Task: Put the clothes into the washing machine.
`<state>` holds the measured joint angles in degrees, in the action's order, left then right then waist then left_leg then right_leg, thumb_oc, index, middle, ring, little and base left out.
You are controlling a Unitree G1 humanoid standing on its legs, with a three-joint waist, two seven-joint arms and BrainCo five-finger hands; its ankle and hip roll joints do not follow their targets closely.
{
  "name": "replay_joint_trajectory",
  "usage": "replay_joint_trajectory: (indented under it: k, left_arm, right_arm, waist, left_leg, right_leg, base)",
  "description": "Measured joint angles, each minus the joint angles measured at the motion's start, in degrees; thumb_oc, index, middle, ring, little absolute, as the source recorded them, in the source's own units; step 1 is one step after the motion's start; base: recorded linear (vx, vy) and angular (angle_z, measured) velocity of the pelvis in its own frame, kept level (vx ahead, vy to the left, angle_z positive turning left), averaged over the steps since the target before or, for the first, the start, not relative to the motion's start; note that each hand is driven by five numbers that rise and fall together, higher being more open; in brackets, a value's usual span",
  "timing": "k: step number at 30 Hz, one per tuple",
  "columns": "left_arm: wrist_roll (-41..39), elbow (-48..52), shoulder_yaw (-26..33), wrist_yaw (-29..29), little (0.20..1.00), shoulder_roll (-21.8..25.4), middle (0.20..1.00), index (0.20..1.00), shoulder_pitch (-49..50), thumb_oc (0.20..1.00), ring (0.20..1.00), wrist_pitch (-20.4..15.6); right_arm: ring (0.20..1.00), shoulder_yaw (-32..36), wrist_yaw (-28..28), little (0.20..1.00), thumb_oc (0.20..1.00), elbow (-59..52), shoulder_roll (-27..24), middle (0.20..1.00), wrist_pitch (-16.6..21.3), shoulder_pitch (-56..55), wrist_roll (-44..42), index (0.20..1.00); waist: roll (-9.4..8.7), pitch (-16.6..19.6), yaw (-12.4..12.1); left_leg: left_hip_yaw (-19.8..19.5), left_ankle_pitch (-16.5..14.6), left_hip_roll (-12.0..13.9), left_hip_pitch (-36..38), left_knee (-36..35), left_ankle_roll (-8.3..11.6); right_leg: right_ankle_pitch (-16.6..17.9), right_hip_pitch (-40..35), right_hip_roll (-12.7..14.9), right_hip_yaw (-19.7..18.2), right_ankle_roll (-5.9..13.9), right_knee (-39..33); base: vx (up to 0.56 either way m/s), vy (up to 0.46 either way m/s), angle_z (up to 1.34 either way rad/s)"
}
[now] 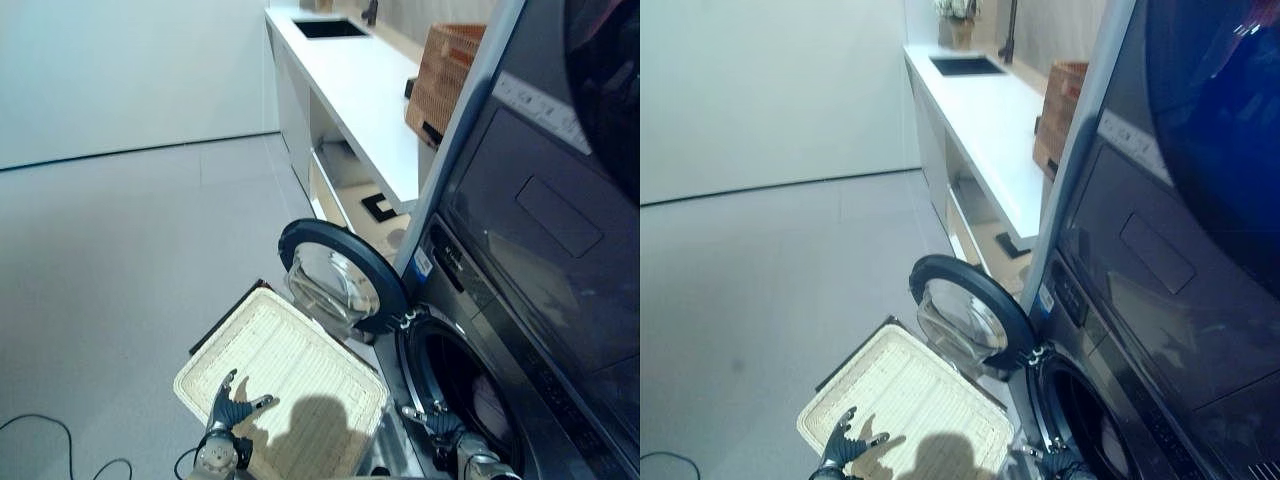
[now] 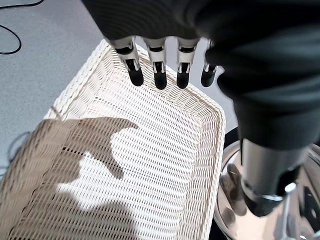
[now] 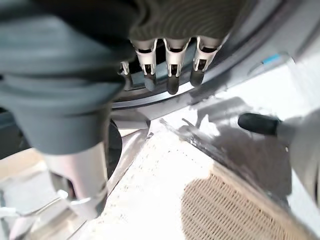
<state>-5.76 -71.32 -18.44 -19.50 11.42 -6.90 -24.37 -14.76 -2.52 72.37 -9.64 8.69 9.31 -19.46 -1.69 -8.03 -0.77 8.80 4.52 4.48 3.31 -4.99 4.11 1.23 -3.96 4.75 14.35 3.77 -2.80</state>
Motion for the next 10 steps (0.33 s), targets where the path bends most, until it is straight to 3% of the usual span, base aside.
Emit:
replay_joint_trajectory:
  k: [10]
  left_arm:
    - [0.0, 0.0, -0.1, 4.9, 1.0, -1.5, 1.0, 1.0, 1.0, 1.0, 1.0, 1.9]
  right_arm:
    - [1.0, -2.8, -0.5, 1.0, 1.0, 0.0, -0.1, 1.0, -1.8, -2.2, 6.6, 1.0]
  waist:
    - [1.67, 2.3, 0.0]
  left_leg:
    - [-0.6, 0.0, 0.2, 0.1, 0.2, 0.08]
  right_leg:
    - [0.2, -0.9, -0.8, -1.1, -0.31, -0.7]
  base:
    - [0.0, -0.046, 0.01]
